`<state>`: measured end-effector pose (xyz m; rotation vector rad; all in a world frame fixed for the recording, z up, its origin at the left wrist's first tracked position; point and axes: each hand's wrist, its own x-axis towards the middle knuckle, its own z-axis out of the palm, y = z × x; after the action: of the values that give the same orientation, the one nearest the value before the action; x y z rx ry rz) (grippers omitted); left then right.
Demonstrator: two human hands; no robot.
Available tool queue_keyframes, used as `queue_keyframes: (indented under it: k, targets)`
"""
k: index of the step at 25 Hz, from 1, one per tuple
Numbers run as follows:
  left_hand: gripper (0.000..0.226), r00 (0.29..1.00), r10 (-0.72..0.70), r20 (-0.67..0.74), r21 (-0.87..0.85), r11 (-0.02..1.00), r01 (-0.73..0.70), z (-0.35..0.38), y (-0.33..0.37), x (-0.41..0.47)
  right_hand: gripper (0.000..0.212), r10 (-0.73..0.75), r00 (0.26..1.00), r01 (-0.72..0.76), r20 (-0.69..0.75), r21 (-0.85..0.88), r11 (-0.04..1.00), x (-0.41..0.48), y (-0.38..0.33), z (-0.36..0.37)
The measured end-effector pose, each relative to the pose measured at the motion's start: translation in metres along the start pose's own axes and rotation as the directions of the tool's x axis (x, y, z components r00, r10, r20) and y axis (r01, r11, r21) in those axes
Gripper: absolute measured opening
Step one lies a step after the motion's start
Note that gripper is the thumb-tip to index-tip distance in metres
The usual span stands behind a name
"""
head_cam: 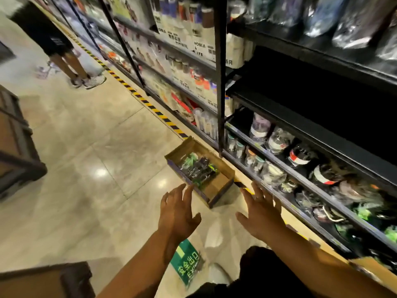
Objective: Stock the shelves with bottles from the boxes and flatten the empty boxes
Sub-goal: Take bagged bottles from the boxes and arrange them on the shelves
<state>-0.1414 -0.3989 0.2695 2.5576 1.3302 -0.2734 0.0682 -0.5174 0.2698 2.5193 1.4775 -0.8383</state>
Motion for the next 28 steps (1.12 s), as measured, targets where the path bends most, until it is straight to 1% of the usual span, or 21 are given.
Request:
queue_keyframes:
  k: [2, 5, 7, 10, 12, 14, 15, 18, 21, 24, 28]
  targets:
    - [0.089, 1.0, -0.025, 0.002, -0.029, 0.999, 0.025, 0.002, -0.013, 0.009, 0.077, -0.005, 1.0, 0.005, 0.023, -0.009, 1.0, 0.017, -0.007, -0.003]
    - [0.087, 1.0, -0.017, 0.011, -0.019, 1.0, 0.017, -0.002, -0.033, 0.045, 0.076, 0.002, 0.998, -0.004, 0.06, 0.025, 1.0, 0.061, -0.023, -0.008]
    - [0.084, 1.0, -0.022, 0.009, 0.011, 1.0, 0.022, -0.01, -0.049, 0.081, 0.074, -0.006, 0.998, 0.002, 0.07, 0.063, 0.998, 0.103, -0.038, -0.015]
    - [0.085, 0.999, -0.024, 0.04, 0.014, 1.0, 0.024, -0.028, -0.066, 0.143, 0.074, -0.019, 0.993, 0.012, 0.115, 0.065, 0.998, 0.17, -0.057, -0.033]
    - [0.083, 0.998, -0.018, 0.067, -0.011, 1.0, 0.019, -0.036, -0.072, 0.184, 0.075, -0.024, 0.991, 0.016, 0.13, 0.064, 0.998, 0.212, -0.065, -0.05]
    - [0.079, 0.998, -0.01, 0.064, -0.067, 0.998, 0.014, -0.039, -0.08, 0.224, 0.075, -0.057, 0.99, 0.051, 0.13, 0.045, 0.998, 0.255, -0.074, -0.068]
    - [0.076, 0.997, -0.009, 0.081, -0.086, 0.996, 0.016, -0.039, -0.084, 0.241, 0.075, -0.07, 0.987, 0.065, 0.145, 0.037, 0.997, 0.274, -0.08, -0.075]
    - [0.074, 0.981, -0.015, 0.191, -0.125, 0.991, 0.039, -0.024, -0.101, 0.288, 0.074, -0.067, 0.98, 0.06, 0.188, 0.038, 0.997, 0.326, -0.093, -0.076]
    - [0.075, 0.955, -0.003, 0.298, -0.157, 0.986, 0.052, 0.011, -0.13, 0.343, 0.075, -0.008, 0.968, -0.007, 0.251, 0.062, 0.998, 0.377, -0.106, -0.043]
    - [0.076, 0.917, 0.042, 0.398, -0.153, 0.988, 0.021, 0.064, -0.163, 0.403, 0.075, 0.111, 0.914, -0.165, 0.391, 0.107, 0.98, 0.428, -0.122, 0.013]
    - [0.076, 0.842, 0.103, 0.53, -0.182, 0.983, -0.006, 0.139, -0.196, 0.475, 0.071, 0.222, 0.87, -0.367, 0.441, 0.277, 0.888, 0.497, -0.132, 0.099]
